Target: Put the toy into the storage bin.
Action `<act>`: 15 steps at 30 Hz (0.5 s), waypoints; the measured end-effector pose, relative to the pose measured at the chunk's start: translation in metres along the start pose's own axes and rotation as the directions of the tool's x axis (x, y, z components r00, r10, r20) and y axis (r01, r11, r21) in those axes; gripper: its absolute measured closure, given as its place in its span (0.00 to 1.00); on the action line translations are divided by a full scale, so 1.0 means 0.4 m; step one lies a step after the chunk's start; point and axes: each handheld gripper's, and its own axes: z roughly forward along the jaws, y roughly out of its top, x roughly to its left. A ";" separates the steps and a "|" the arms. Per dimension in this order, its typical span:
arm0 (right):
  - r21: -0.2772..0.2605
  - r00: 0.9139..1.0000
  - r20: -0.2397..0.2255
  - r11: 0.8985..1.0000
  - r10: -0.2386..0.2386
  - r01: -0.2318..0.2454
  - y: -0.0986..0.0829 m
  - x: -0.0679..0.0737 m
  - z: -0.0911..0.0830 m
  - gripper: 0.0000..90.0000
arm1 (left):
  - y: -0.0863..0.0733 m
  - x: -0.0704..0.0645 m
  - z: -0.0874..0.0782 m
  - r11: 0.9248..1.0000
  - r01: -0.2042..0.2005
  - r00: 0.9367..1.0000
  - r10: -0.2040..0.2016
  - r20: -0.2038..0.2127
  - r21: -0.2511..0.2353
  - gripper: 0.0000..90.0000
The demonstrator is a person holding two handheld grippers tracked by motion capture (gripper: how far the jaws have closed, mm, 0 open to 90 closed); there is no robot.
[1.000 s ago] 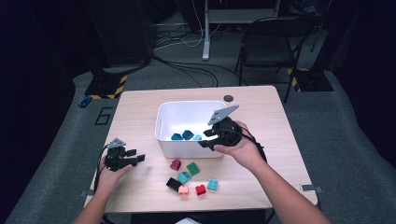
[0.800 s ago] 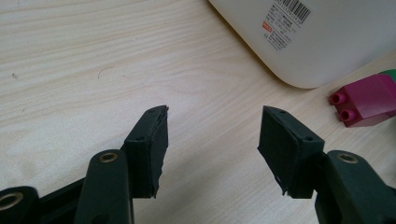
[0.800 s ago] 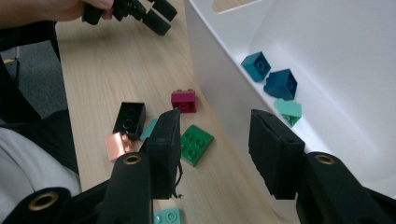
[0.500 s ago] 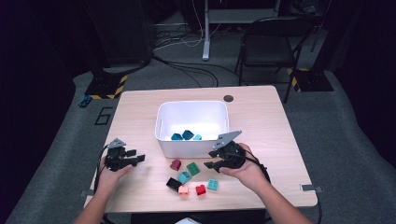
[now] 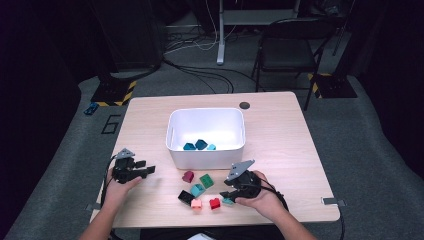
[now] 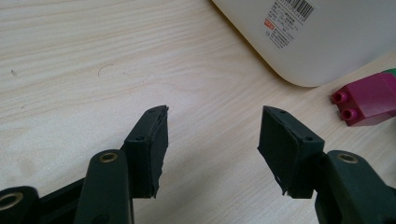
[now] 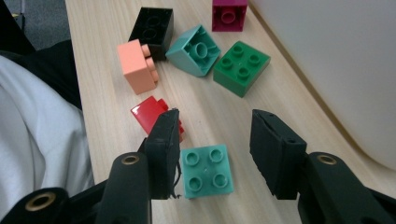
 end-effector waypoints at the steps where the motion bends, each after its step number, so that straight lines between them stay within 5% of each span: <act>1: 0.006 1.000 0.000 1.000 0.001 -0.001 -0.004 0.003 0.002 0.58 | 0.000 0.000 0.000 1.000 0.001 1.000 -0.001 0.000 -0.001 0.47; 15: 0.028 1.000 -0.021 0.999 0.016 -0.016 -0.054 0.008 0.023 0.54 | 0.000 0.001 0.001 1.000 0.002 1.000 -0.002 -0.002 0.002 0.47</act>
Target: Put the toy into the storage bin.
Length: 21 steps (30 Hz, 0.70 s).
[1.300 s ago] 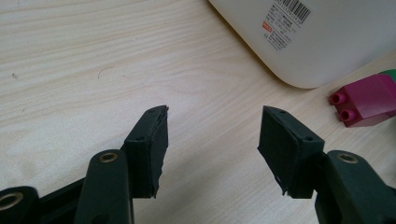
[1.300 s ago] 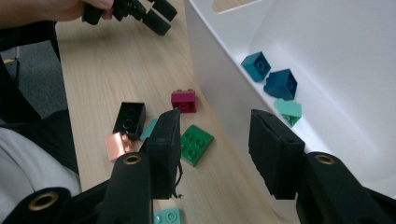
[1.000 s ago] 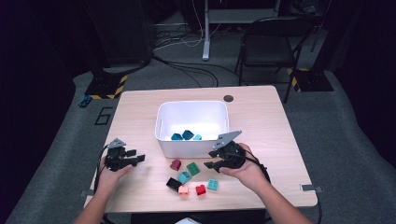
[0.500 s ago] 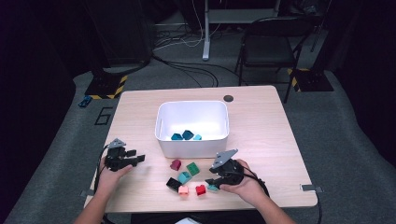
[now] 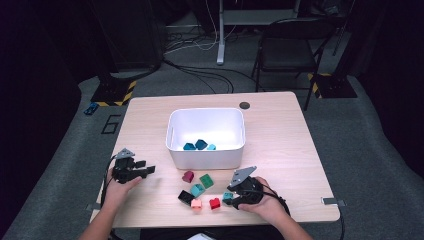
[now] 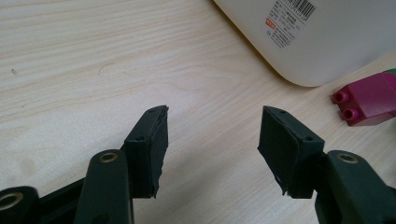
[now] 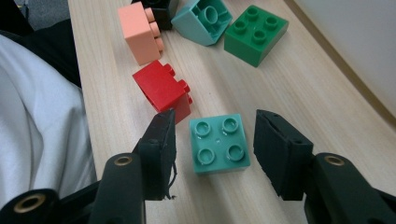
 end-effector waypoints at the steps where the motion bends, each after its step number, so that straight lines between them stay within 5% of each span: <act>1: 0.003 1.000 0.001 1.000 0.001 -0.001 -0.002 0.000 0.003 0.54 | -0.001 0.000 0.001 1.000 0.001 1.000 -0.001 -0.003 -0.005 0.47; 10: 0.036 1.000 -0.007 0.999 0.013 -0.012 -0.025 -0.013 0.036 0.61 | -0.001 0.000 0.001 1.000 0.001 1.000 -0.001 -0.002 -0.005 0.47; 21: 0.019 1.000 0.004 0.999 0.027 -0.027 0.002 -0.024 0.021 0.65 | -0.002 0.000 0.002 1.000 0.004 1.000 -0.004 -0.001 -0.004 0.47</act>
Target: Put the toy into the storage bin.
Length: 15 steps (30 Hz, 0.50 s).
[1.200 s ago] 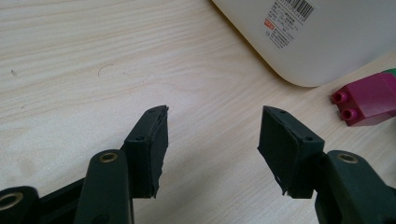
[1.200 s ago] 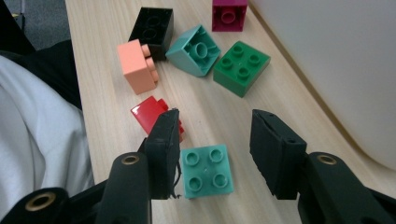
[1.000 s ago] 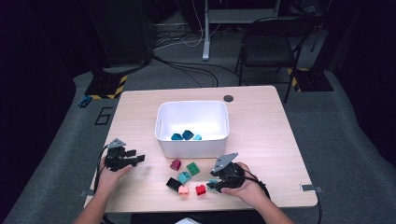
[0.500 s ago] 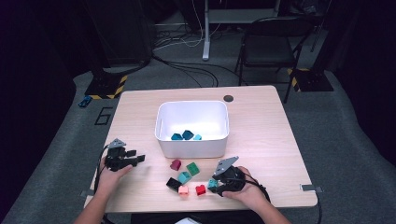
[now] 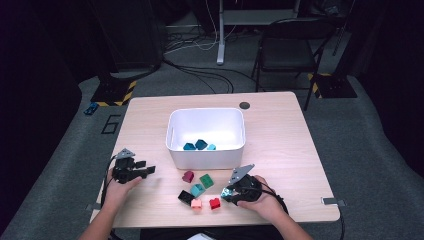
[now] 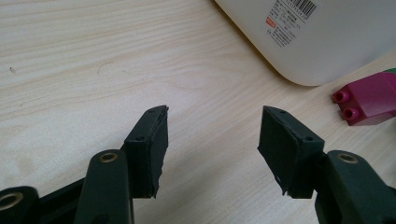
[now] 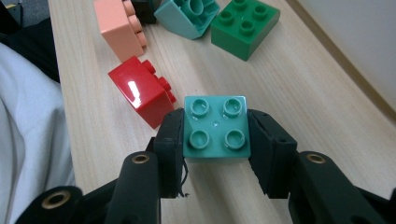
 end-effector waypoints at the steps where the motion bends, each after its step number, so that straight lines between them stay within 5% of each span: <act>1: 0.001 1.000 0.001 1.000 -0.010 0.010 0.002 -0.002 -0.002 0.65 | 0.000 0.000 0.000 1.000 0.000 1.000 0.000 0.000 0.002 0.47; 15: -0.038 1.000 0.001 0.999 -0.019 0.019 0.076 -0.013 -0.057 0.65 | 0.001 0.000 0.000 1.000 -0.003 1.000 0.003 0.003 0.008 0.47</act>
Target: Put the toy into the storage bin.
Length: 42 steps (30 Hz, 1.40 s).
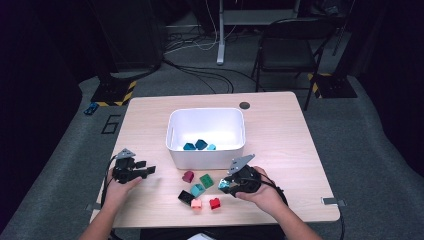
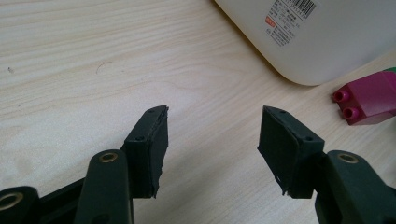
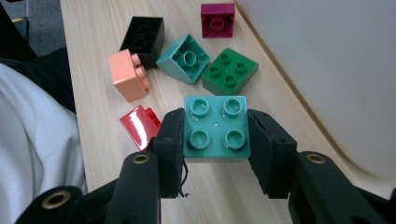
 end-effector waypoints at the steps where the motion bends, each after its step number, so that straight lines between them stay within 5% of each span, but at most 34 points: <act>1: -0.001 1.000 0.001 1.000 -0.005 0.005 0.007 0.000 -0.004 0.65 | -0.001 0.000 0.001 1.000 0.002 1.000 -0.002 -0.004 -0.008 0.47; 18: -0.027 1.000 -0.006 0.999 -0.030 0.030 0.118 -0.004 -0.092 0.65 | 0.000 0.001 -0.001 1.000 -0.002 1.000 0.002 -0.003 -0.008 0.47; 27: -0.054 1.000 0.008 0.999 0.007 -0.007 0.168 -0.024 -0.150 0.65 | 0.001 0.001 -0.002 1.000 -0.002 1.000 0.002 0.000 -0.004 0.47; 42: -0.074 0.999 0.033 0.997 -0.003 0.005 0.251 -0.062 -0.186 0.65 | 0.002 0.002 -0.002 1.000 -0.004 1.000 0.004 -0.001 -0.005 0.47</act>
